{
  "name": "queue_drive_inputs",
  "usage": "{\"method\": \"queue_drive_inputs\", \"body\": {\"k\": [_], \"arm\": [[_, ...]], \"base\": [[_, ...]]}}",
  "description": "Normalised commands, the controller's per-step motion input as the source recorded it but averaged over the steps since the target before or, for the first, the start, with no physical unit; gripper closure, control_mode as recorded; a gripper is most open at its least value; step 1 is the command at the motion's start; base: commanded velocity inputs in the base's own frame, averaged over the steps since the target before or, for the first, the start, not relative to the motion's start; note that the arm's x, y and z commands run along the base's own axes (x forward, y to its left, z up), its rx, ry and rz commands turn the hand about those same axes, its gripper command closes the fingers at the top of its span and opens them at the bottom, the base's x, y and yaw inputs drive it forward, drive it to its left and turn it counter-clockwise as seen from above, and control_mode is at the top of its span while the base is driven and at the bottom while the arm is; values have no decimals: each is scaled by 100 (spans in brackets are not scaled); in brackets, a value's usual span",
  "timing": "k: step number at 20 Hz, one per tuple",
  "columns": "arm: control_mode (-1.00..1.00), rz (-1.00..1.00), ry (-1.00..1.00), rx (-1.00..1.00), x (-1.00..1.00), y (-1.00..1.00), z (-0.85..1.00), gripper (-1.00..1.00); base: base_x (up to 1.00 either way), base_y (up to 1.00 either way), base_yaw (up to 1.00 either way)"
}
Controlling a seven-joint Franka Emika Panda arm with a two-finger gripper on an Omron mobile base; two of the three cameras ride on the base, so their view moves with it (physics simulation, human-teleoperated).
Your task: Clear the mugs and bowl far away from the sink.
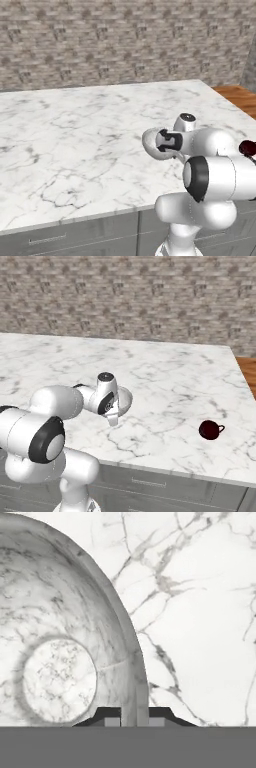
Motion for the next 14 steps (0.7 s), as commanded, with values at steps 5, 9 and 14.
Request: {"method": "queue_drive_inputs", "body": {"k": [5,9,14], "arm": [[-100,0,9,1,10,0,-39,-100],[-100,0,-2,0,-3,0,19,-100],[-100,0,-11,1,-29,0,59,-100]], "base": [[0,0,0],[0,0,0],[0,0,0]]}}
